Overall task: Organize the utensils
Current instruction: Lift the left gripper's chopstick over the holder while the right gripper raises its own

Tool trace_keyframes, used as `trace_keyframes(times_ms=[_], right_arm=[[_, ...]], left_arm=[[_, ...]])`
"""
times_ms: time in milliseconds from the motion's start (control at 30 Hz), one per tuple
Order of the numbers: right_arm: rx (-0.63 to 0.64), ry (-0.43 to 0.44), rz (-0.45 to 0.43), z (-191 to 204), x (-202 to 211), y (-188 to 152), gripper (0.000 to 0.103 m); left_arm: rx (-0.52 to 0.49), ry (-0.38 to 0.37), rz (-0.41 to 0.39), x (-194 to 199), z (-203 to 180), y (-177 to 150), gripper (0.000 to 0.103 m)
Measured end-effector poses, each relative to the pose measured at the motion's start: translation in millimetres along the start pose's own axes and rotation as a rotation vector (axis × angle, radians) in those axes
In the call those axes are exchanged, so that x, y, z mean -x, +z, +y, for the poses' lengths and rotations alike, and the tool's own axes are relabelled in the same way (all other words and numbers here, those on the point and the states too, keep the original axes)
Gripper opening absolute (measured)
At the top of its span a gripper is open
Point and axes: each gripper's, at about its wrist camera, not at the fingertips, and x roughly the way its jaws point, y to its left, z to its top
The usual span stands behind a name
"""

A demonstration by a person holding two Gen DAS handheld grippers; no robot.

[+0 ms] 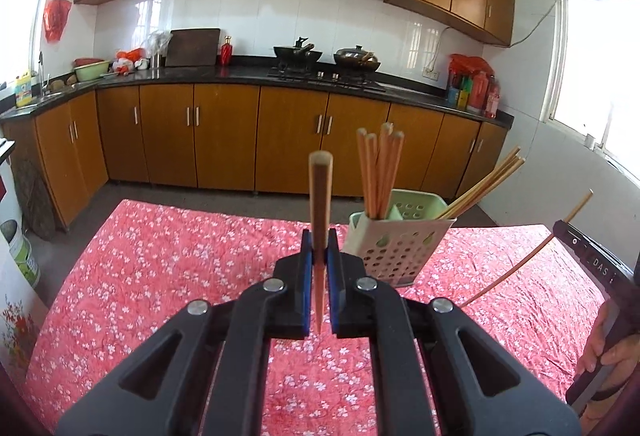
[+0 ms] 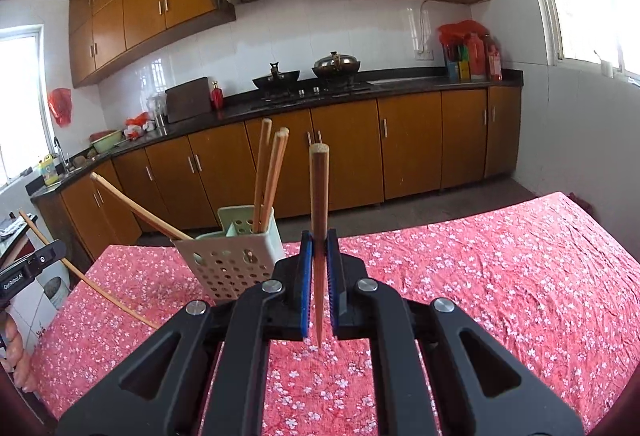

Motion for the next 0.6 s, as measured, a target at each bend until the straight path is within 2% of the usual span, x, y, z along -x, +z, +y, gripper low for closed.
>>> trace_keyframes(times_ms=[267,600], right_arm=[[-0.023,0.057,-0.040,7.4,9.3,15.4,0.008],[-0.052,0.158,-0.183,27.1,26.9,67.6,0.008]], left_arm=[[-0.010,-0.056,-0.043,9.9,-17.9,13.9,0.008],[-0.021,-0.124,-0.199,28.7,-56.0,70.4,0.008]])
